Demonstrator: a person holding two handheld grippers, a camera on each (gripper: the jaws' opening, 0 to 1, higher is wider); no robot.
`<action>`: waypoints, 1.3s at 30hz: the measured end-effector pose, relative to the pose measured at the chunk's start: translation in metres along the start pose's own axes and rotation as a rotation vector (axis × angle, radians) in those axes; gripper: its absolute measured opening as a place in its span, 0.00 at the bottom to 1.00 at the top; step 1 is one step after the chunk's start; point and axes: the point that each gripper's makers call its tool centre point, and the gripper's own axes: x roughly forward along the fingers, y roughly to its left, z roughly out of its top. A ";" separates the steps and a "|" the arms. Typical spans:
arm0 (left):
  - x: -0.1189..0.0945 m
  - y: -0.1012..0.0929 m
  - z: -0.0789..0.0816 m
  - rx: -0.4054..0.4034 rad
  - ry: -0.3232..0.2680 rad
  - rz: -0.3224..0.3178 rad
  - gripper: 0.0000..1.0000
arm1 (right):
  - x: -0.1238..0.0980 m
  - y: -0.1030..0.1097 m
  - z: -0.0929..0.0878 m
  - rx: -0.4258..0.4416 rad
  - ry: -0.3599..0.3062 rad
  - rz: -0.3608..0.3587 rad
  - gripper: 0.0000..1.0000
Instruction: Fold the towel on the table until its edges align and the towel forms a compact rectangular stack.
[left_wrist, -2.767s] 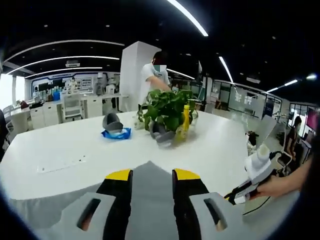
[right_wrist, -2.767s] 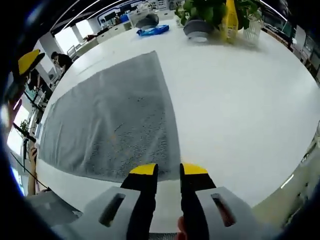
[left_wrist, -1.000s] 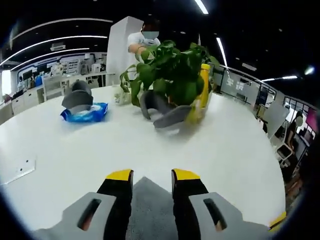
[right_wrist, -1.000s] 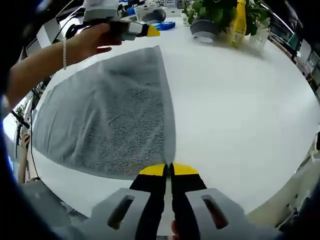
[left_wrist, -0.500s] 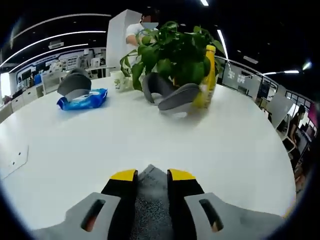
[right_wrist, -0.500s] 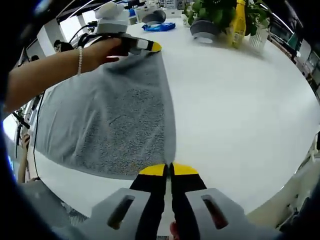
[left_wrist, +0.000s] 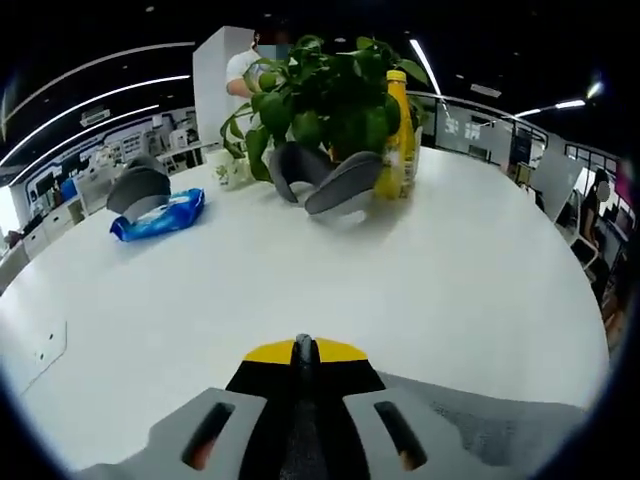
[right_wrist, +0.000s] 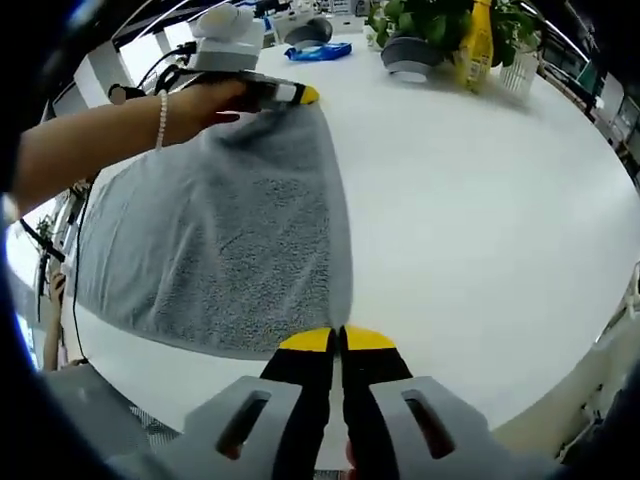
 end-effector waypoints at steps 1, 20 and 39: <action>-0.004 -0.001 0.002 -0.029 -0.003 -0.009 0.05 | -0.002 0.000 0.004 0.016 -0.013 0.011 0.00; -0.124 -0.016 0.081 -0.021 -0.147 0.012 0.05 | -0.087 0.031 0.055 -0.107 -0.243 0.083 0.00; -0.164 -0.037 0.153 0.043 -0.274 0.053 0.06 | -0.152 -0.002 0.082 -0.178 -0.345 0.030 0.00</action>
